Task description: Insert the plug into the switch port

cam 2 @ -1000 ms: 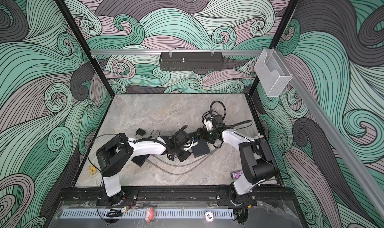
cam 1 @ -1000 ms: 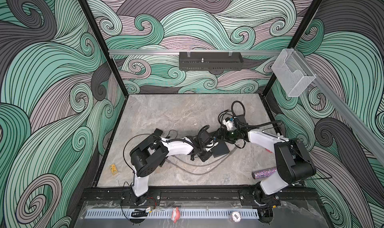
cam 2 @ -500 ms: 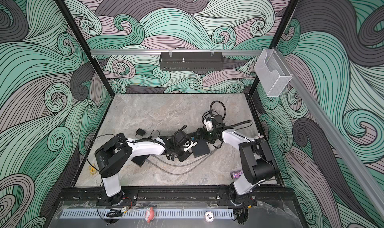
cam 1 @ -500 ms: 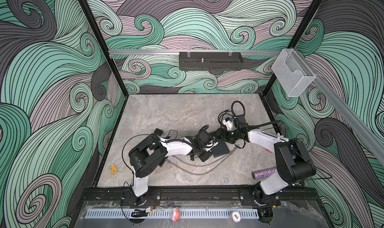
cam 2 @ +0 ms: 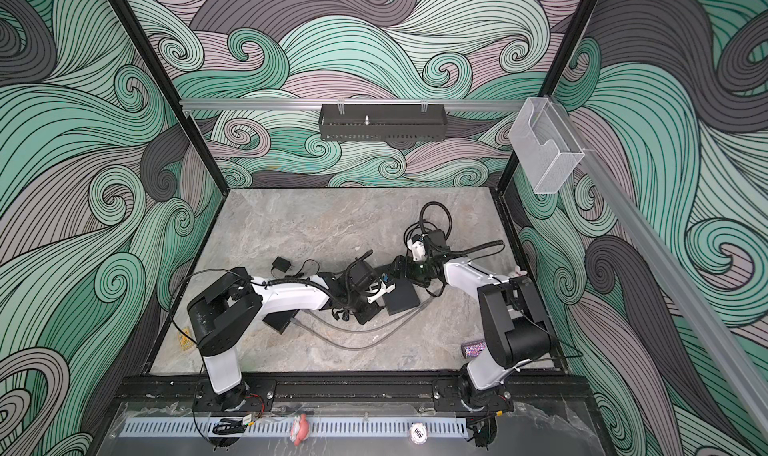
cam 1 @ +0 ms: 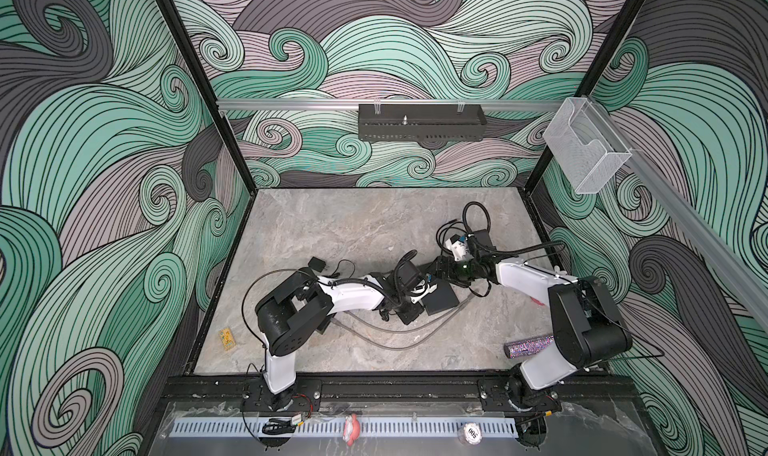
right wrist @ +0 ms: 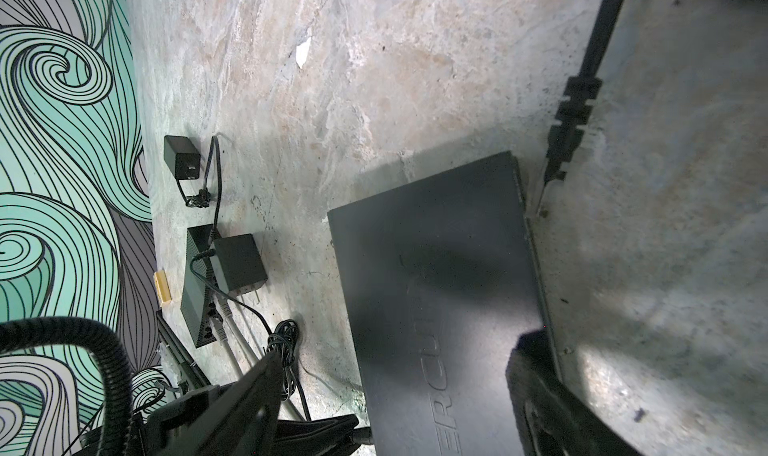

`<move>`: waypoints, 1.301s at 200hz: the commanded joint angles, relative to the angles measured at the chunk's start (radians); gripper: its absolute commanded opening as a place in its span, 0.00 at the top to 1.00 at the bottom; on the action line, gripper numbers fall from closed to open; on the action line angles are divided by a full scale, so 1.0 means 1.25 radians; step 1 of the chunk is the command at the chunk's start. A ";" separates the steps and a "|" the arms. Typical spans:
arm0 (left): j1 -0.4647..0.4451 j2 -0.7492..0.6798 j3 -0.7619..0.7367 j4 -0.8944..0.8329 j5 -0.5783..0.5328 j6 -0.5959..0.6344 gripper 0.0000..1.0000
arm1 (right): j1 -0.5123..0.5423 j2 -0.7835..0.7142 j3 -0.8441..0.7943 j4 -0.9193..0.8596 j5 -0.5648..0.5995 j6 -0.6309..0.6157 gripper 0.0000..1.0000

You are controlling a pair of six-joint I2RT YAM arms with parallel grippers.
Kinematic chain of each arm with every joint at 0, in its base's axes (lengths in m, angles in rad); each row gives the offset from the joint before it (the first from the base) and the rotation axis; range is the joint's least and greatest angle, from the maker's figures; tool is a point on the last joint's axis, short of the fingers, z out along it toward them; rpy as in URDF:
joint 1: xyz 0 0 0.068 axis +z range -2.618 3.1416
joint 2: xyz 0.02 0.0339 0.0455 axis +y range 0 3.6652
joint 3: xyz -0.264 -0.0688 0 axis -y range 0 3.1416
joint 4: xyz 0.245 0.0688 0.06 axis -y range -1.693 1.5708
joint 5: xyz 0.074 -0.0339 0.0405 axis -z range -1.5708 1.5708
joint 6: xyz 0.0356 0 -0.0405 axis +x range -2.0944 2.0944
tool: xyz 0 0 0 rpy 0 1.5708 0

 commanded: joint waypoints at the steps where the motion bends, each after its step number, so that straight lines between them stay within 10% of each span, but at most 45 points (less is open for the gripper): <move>1: 0.004 -0.020 0.008 -0.004 -0.014 0.010 1.00 | -0.005 0.014 -0.028 -0.042 0.043 -0.009 0.15; 260: 0.004 -0.025 0.025 -0.014 -0.019 0.009 1.00 | -0.005 -0.031 -0.086 -0.062 0.124 -0.019 0.13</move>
